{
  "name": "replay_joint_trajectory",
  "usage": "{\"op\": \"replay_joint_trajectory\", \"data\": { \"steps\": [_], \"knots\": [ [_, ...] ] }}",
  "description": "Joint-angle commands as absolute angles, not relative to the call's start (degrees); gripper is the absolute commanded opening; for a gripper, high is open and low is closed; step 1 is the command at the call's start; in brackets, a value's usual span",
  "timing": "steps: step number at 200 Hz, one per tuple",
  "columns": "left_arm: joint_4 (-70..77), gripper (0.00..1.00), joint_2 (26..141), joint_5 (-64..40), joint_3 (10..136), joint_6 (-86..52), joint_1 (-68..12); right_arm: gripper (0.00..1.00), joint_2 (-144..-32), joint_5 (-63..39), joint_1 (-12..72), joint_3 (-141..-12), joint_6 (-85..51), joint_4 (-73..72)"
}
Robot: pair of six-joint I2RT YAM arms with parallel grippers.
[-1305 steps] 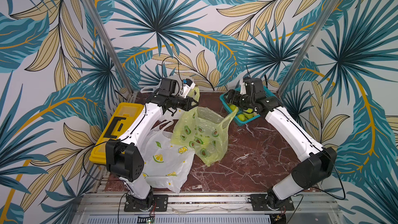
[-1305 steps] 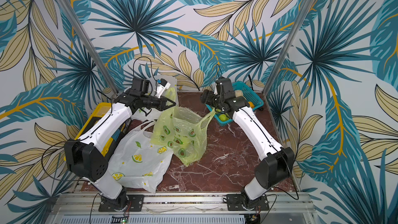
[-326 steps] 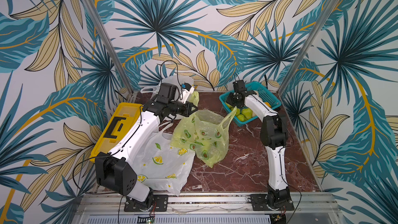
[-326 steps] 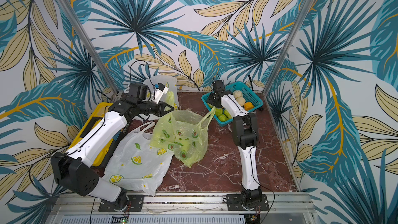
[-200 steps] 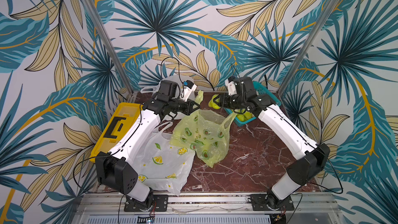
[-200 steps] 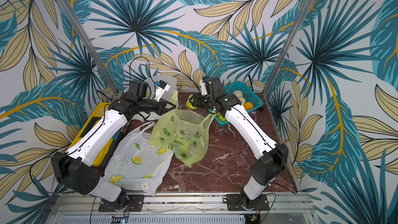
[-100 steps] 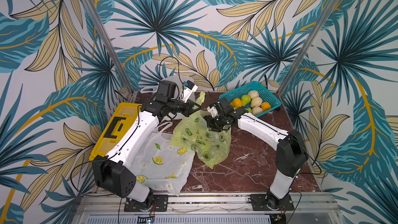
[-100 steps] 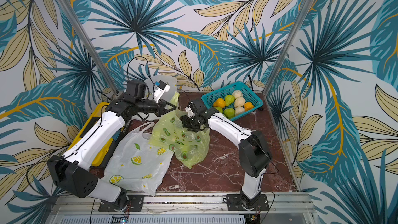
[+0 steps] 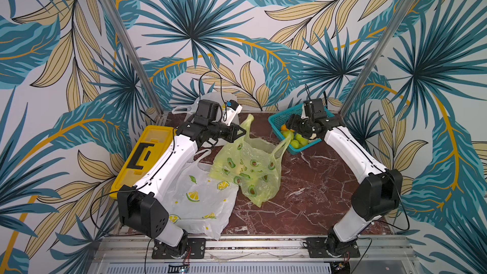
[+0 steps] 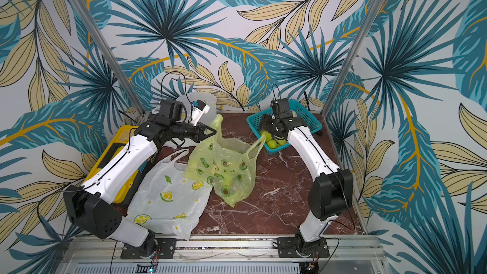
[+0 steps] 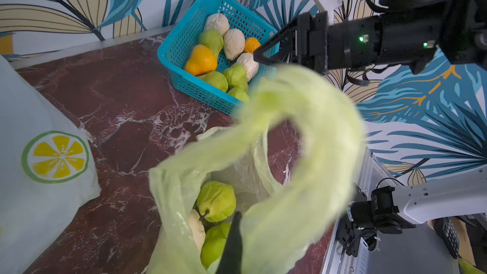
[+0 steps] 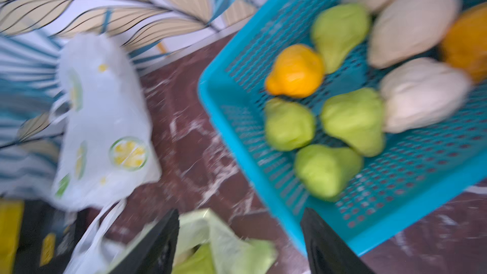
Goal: Place the pears into plastic bags & tie knots
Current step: Place the pear in the plastic bag, then pick up the pear from the basket.
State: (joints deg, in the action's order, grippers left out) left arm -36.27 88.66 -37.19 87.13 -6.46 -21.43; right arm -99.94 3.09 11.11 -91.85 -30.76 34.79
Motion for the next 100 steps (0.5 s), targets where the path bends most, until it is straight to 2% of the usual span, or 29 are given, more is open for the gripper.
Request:
{"op": "replay_joint_trajectory", "data": {
  "steps": [1, 47, 65, 79, 100],
  "knots": [
    [-36.07, 0.0, 89.31, -36.8, 87.18, -6.61, -21.88, 0.75, -106.94, 13.42, 9.82, -94.95, -29.29, 35.9],
    [-36.04, 0.0, 89.5, -36.59, 86.85, -6.42, -21.89, 0.76, -119.76, 21.44, 9.42, -107.33, -27.33, 44.55],
    [-36.04, 0.0, 89.3, -36.36, 86.35, -6.16, -21.91, 0.76, -120.27, 25.85, 9.32, -104.38, -27.64, 43.35],
    [-36.04, 0.0, 89.7, -36.39, 86.31, -5.81, -21.89, 0.77, -120.81, 25.03, 9.16, -101.1, -26.05, 39.84],
    [-36.05, 0.0, 90.41, -37.03, 86.91, -5.7, -21.91, 0.77, -126.01, 23.34, 8.32, -105.29, -24.83, 43.06]
  ]
}}
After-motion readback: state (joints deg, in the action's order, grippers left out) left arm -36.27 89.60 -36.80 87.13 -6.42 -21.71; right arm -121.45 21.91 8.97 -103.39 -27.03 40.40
